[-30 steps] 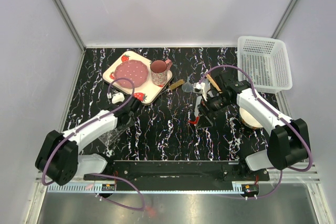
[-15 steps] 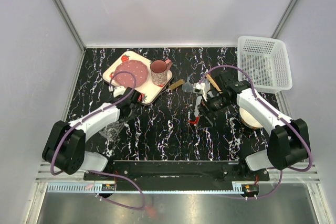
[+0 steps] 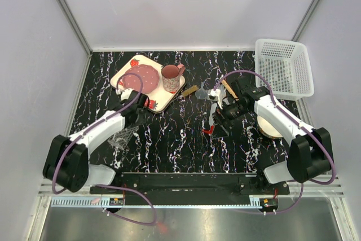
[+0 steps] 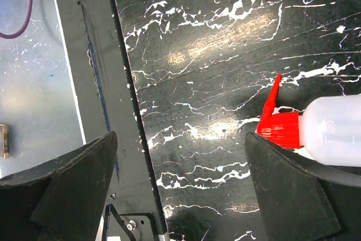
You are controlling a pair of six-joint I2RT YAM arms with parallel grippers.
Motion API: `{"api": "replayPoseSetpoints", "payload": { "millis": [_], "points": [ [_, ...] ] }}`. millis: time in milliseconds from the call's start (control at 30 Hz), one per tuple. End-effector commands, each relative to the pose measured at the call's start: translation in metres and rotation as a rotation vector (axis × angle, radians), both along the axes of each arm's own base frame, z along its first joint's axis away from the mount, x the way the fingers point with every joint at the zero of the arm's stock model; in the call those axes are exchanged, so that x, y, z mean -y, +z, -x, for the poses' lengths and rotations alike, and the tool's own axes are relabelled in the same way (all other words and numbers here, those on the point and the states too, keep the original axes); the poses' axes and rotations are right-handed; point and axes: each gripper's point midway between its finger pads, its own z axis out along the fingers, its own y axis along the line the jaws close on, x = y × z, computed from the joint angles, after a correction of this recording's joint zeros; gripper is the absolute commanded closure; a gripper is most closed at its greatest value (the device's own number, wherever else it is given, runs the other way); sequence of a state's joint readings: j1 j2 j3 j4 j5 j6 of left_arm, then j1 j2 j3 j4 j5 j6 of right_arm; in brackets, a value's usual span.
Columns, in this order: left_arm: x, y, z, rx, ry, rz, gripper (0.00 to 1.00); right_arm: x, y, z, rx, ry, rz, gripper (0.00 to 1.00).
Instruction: Organize the chemistry lab equipment
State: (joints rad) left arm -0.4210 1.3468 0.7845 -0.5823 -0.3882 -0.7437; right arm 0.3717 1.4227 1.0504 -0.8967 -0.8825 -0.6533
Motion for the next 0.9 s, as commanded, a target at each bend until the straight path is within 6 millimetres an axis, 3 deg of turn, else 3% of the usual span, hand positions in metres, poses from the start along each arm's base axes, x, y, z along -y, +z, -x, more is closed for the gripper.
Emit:
{"api": "replayPoseSetpoints", "payload": {
  "millis": [0,200,433,533,700,867],
  "points": [
    [0.005,0.034,-0.005,0.099,-0.028,0.058,0.58,0.000,0.006,-0.003,0.025,0.010,-0.013,0.00],
    [0.013,0.052,0.017,0.134,-0.120,0.138,0.50,-0.001,0.006,-0.004,0.028,0.011,-0.013,0.01],
    [0.024,0.023,0.055,0.057,-0.167,0.252,0.52,0.000,0.006,-0.004,0.025,0.008,-0.010,0.00],
    [0.026,0.010,0.063,0.006,-0.158,0.270,0.61,-0.001,0.005,-0.004,0.020,0.009,-0.011,0.00],
    [0.020,-0.011,0.062,-0.081,-0.119,0.209,0.65,-0.001,0.004,-0.004,0.017,0.009,-0.008,0.00],
    [0.008,-0.015,0.043,-0.074,-0.084,0.115,0.68,0.000,0.003,-0.004,0.013,0.008,-0.005,0.00]
  ]
}}
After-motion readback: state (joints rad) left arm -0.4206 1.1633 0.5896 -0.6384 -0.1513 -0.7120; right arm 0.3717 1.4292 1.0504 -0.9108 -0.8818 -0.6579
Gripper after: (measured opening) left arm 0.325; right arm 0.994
